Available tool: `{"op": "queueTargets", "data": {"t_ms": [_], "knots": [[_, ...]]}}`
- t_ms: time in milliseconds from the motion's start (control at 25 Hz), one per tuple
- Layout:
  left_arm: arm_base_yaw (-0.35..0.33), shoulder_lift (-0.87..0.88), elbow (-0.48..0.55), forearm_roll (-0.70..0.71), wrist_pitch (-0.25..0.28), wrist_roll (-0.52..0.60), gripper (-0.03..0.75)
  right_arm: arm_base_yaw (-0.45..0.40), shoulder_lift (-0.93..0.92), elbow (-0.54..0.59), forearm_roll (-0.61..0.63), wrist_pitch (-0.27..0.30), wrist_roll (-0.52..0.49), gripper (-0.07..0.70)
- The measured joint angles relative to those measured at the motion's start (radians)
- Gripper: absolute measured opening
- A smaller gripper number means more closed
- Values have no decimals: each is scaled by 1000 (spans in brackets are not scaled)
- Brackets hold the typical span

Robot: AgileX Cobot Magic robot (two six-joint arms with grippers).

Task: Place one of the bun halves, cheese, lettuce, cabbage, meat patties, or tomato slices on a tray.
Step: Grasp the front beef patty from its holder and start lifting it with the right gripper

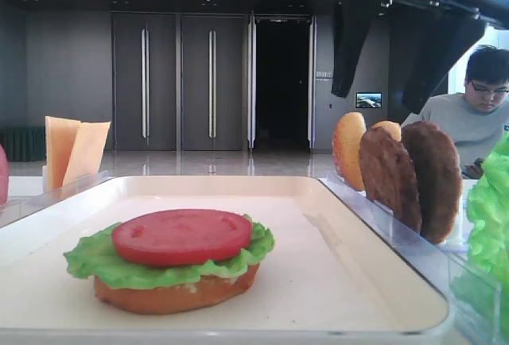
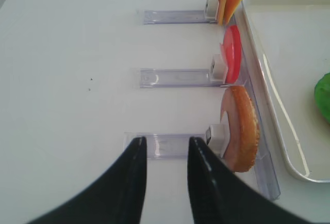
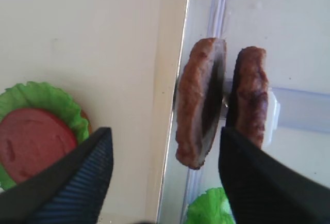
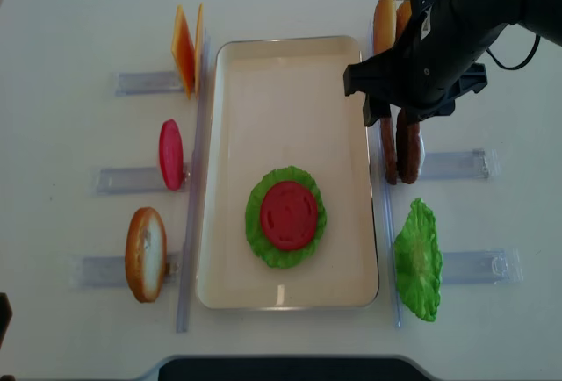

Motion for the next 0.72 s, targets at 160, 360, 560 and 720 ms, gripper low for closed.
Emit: {"op": "queueTargets", "data": {"t_ms": [160,360,560,720], "knots": [[0,0,0,0,0,0,213,0,24,0,0,-12,-7,454],[0,0,0,0,0,0,213,0,26,0,0,-26,-11,454],[0,0,0,0,0,0,213,0,26,0,0,-28,-14,454],[0,0,0,0,0,0,213,0,27,0,-1,-30,-15,454]]}}
